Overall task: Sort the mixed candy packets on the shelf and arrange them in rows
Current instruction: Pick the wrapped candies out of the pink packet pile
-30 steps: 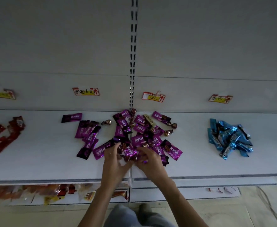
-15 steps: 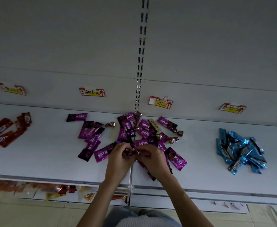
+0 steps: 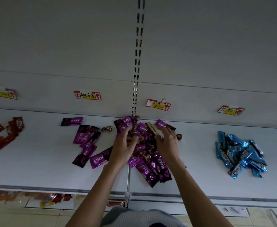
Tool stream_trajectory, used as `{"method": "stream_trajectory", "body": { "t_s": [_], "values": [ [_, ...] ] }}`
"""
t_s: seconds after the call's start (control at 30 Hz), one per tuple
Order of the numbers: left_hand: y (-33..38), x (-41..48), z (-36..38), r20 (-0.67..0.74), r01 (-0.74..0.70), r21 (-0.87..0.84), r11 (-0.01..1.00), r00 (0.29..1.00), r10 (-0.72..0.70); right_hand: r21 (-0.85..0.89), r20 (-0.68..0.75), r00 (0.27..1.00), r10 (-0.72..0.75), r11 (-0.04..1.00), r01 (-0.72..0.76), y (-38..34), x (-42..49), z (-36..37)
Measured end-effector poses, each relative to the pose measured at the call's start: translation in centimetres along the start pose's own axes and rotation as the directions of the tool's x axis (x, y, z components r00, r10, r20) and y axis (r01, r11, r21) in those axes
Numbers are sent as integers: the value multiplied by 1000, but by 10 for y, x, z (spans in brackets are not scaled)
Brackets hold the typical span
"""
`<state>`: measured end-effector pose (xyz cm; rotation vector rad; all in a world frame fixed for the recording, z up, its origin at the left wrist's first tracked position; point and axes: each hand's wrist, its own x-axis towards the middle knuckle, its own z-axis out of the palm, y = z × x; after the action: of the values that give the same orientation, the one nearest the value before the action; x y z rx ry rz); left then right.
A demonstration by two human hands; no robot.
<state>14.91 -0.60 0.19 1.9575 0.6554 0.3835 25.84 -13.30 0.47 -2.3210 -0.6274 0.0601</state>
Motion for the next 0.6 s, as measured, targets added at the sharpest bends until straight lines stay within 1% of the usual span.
{"method": "stream_trajectory", "body": {
  "t_s": [0.03, 0.1, 0.13, 0.17, 0.23, 0.33, 0.4, 0.47, 0.6],
  "values": [
    [-4, 3, -2, -36, -17, 46, 999, 999, 18, -43, 76, 997, -9, 999, 13, 3, 3, 3],
    [-10, 3, -2, -46, -39, 108, 993, 998, 44, -184, 241, 970, -18, 981, 64, 7, 7, 7],
    [-13, 1, -1, -36, -46, 120, 992, 998, 51, -263, 300, 954, -7, 961, 90, 8, 8, 8],
    [-16, -1, -1, -31, -58, 123, 991, 998, 62, -315, 331, 944, 9, 944, 101, 9, 9, 10],
    [-19, -4, -1, -49, -77, 111, 991, 995, 83, -332, 308, 951, 20, 939, 87, 7, 10, 12],
    [-16, -7, -6, -99, -92, 77, 993, 990, 100, -293, 141, 990, 0, 955, 42, 4, 3, 14],
    [-12, -9, -9, -128, -111, 69, 991, 984, 120, -312, 72, 997, 25, 950, -1, 4, 0, 16],
    [-11, -12, -13, -143, -119, 57, 991, 982, 126, -328, 70, 996, 53, 944, -27, 2, 0, 17],
    [-14, -21, -20, -141, -69, 31, 997, 987, 73, -305, 69, 994, 86, 950, -61, -4, 2, 15]
  ]
}}
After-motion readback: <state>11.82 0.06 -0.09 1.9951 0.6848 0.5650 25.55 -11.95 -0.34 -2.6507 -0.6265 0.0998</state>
